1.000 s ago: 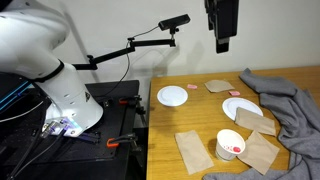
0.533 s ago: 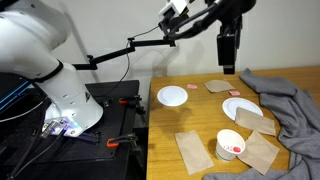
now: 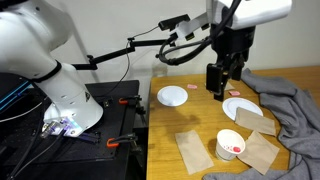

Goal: Pick the marker from the cup and put it on the table

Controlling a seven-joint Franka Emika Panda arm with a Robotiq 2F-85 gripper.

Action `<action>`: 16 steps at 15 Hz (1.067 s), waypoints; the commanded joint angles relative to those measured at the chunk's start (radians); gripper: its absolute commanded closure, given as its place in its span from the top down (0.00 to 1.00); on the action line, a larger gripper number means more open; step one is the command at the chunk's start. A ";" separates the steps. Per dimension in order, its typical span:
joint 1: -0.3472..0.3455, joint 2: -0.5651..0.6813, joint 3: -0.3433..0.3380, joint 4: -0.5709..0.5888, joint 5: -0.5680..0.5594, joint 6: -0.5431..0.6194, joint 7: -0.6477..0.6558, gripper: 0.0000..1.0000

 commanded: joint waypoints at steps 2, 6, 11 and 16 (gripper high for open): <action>-0.020 0.100 0.004 0.068 -0.199 -0.013 0.308 1.00; 0.009 0.166 -0.024 0.080 -0.310 0.020 0.477 1.00; 0.030 0.241 -0.069 0.059 -0.341 0.191 0.544 1.00; 0.097 0.341 -0.160 0.070 -0.336 0.344 0.589 1.00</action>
